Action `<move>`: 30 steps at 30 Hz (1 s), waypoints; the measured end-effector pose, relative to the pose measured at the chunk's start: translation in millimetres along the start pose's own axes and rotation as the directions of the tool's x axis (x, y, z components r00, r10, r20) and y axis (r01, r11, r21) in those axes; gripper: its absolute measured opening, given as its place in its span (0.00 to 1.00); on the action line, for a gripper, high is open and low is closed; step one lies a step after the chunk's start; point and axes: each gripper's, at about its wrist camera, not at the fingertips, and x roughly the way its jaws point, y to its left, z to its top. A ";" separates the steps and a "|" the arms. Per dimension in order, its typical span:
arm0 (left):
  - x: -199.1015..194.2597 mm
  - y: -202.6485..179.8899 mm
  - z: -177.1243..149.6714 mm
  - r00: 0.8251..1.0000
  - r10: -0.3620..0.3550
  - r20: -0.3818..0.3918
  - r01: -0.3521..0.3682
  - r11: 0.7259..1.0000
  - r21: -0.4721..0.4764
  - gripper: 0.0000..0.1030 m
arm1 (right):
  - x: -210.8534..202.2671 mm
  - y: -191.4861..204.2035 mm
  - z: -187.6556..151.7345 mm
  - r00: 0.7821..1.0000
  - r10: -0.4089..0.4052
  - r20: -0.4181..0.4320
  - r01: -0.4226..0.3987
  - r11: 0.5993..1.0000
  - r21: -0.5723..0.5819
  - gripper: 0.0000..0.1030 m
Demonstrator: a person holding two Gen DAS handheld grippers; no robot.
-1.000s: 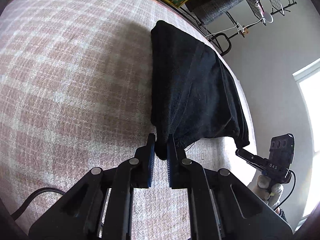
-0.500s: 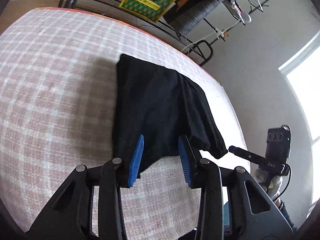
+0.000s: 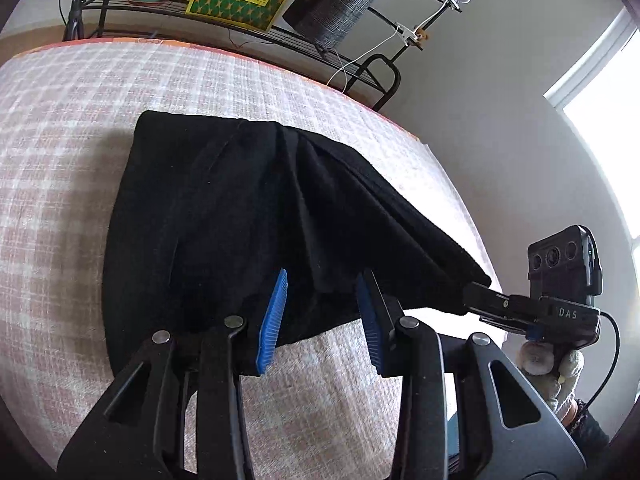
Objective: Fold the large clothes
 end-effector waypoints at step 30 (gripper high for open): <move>8.9 166.3 84.9 0.999 -0.011 0.037 0.025 0.914 -0.405 0.52 | 72.0 -27.2 116.2 0.991 -0.123 0.050 0.125 0.992 -0.029 0.63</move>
